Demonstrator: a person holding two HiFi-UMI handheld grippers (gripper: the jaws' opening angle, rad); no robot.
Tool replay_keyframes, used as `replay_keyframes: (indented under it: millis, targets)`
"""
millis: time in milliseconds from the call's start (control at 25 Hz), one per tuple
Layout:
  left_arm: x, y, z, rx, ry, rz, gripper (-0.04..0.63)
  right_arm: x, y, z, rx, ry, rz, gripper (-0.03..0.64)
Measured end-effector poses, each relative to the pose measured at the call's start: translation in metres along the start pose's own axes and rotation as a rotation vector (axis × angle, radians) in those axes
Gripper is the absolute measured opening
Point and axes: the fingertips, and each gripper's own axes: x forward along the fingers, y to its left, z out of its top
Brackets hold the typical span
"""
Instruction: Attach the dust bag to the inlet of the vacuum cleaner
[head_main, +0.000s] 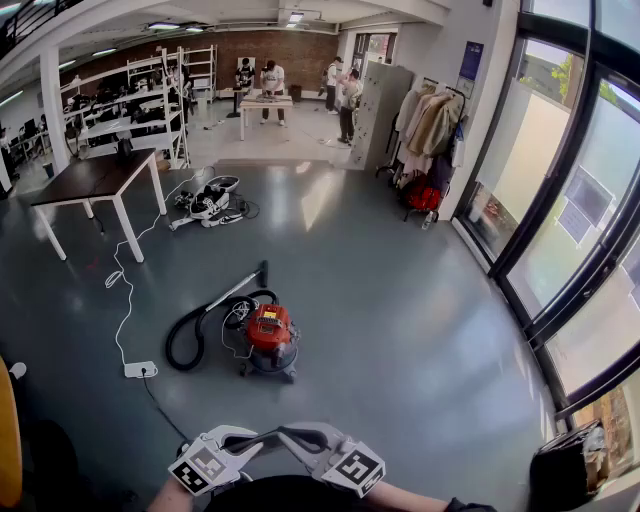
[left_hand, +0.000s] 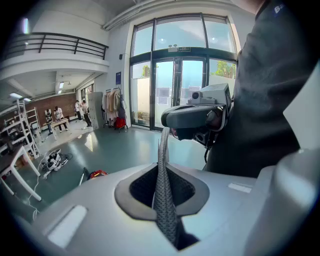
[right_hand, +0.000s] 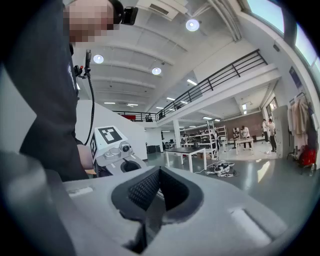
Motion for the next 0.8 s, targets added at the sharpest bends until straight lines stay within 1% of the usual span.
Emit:
replay_keyframes:
  millis: [360,520,800]
  targets:
    - [0.006,-0.004,0.001,-0.002,0.011,-0.011,0.041,-0.003,-0.003,-0.004,0.008,0.013,0.000,-0.008]
    - [0.010,-0.007,0.003,-0.004,0.015,-0.011,0.041,-0.009,-0.004,-0.001,0.023,0.000,0.014,-0.008]
    - [0.020,-0.010,0.000,-0.002,0.024,-0.006,0.041,-0.019,-0.011,-0.004,0.030,-0.019,0.001,-0.008]
